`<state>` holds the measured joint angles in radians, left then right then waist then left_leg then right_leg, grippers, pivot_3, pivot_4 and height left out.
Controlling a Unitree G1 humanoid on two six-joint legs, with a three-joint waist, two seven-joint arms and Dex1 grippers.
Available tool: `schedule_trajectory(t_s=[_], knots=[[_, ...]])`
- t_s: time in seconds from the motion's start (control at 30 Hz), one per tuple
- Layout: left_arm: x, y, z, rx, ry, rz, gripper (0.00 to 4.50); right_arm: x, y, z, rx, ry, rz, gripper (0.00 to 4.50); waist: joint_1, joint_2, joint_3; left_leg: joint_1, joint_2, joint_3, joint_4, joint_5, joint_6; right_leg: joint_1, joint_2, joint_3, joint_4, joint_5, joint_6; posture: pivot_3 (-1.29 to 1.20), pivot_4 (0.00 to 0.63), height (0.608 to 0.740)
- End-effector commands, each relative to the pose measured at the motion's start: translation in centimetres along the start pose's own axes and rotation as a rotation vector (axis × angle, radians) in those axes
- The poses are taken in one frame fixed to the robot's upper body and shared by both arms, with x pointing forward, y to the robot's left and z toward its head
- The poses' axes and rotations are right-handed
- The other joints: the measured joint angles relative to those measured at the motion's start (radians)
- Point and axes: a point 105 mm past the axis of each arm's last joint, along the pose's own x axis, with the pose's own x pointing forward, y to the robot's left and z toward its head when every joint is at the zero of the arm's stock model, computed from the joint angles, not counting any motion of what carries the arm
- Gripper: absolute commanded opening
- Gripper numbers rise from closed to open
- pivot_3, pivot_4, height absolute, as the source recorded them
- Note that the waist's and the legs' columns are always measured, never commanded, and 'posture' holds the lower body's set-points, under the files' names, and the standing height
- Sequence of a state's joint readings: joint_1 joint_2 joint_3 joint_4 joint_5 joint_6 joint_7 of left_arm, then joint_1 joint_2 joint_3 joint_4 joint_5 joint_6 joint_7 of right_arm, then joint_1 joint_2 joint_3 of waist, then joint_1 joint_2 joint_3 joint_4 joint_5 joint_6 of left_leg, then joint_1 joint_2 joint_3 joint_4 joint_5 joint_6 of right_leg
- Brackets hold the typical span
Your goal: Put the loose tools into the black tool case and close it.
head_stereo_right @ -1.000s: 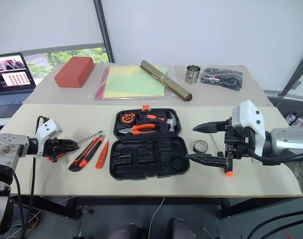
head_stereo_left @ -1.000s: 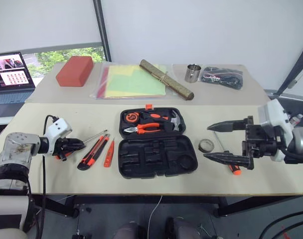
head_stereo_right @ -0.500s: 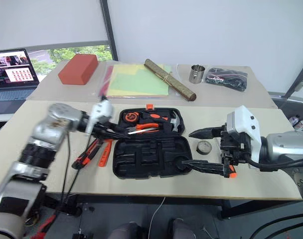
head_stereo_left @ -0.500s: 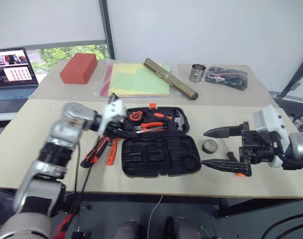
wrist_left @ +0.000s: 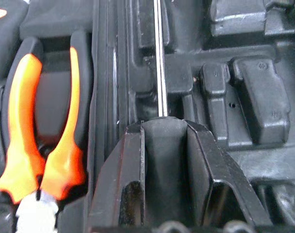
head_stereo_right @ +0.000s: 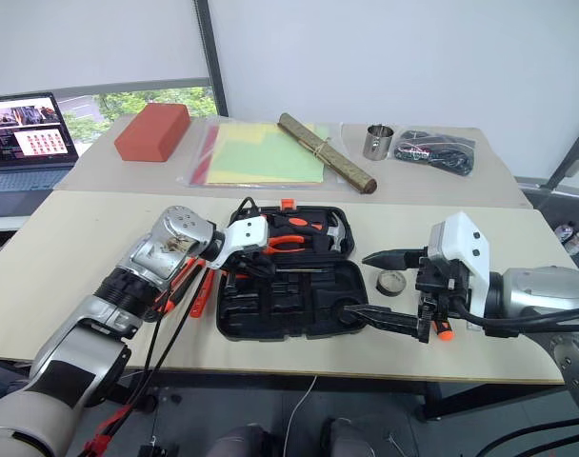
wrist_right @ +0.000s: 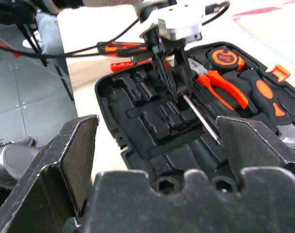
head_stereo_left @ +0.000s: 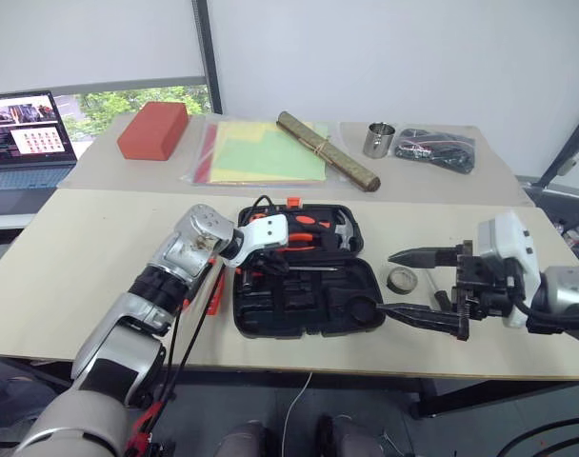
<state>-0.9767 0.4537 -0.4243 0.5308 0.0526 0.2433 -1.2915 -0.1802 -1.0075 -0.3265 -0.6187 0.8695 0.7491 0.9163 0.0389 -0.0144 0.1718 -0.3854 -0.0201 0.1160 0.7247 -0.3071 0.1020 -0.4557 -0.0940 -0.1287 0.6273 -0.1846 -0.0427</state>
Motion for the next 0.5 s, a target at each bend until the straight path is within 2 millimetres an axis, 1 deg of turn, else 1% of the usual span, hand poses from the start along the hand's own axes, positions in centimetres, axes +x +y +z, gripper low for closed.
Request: schedule_trajectory(t_s=[0.03,0.07,0.1,0.13,0.23,0.37,0.47,0.5], knots=[[-0.5,0.8,1.1,0.015,-0.013,0.025,1.68,-0.4,0.1,0.8,-0.042,-0.026,-0.019,4.50,0.001,0.000,0.000,0.000,0.000,0.000,0.000,0.000,0.000,0.000,0.000,0.000,0.000,0.000,0.000,0.00,0.150,0.737],[-0.5,0.8,1.3,0.010,-0.022,0.022,1.82,-0.4,0.1,0.8,-0.041,-0.026,-0.020,4.50,0.001,0.000,0.000,0.000,0.000,0.000,0.000,0.000,0.000,0.000,0.000,0.000,0.000,0.000,0.000,0.00,0.150,0.737],[-0.7,0.8,1.6,0.009,-0.034,0.020,2.13,-0.3,0.1,0.8,-0.041,-0.026,-0.021,4.50,0.001,0.000,0.000,0.000,0.000,0.000,0.001,0.000,0.000,0.000,0.000,0.000,0.000,0.000,0.000,0.00,0.150,0.737],[-0.8,0.8,1.9,0.008,-0.045,0.019,2.58,-0.3,0.1,0.8,-0.040,-0.026,-0.021,4.50,0.002,0.000,0.000,-0.001,0.000,0.000,0.001,0.000,0.000,0.000,0.000,0.000,0.001,0.000,0.000,0.00,0.150,0.737],[-1.4,0.9,3.1,0.003,-0.083,0.019,3.63,-0.3,0.1,0.8,-0.034,-0.031,-0.020,4.50,0.002,0.000,0.000,-0.002,0.000,-0.001,0.002,0.000,0.001,0.000,0.000,-0.001,0.001,0.000,0.000,0.00,0.150,0.737],[-1.9,0.7,3.4,0.001,-0.100,0.012,3.63,-0.3,0.2,0.7,-0.031,-0.032,-0.017,4.50,0.002,0.000,0.000,-0.003,0.000,-0.001,0.003,-0.001,0.001,-0.001,0.000,-0.001,0.001,0.000,0.000,0.00,0.150,0.737],[-2.0,1.0,3.3,-0.008,-0.106,0.039,2.84,-0.2,0.1,0.6,-0.029,-0.034,-0.016,4.50,0.001,0.000,0.000,-0.002,0.000,-0.001,0.003,-0.001,0.002,-0.001,0.000,-0.001,0.001,0.000,0.000,0.00,0.150,0.737],[-2.1,1.1,3.1,-0.011,-0.101,0.042,2.42,-0.2,0.1,0.6,-0.028,-0.036,-0.016,4.50,0.001,0.000,0.000,-0.002,0.000,-0.001,0.003,-0.001,0.002,-0.001,0.000,-0.001,0.001,0.000,0.000,0.00,0.150,0.737]])
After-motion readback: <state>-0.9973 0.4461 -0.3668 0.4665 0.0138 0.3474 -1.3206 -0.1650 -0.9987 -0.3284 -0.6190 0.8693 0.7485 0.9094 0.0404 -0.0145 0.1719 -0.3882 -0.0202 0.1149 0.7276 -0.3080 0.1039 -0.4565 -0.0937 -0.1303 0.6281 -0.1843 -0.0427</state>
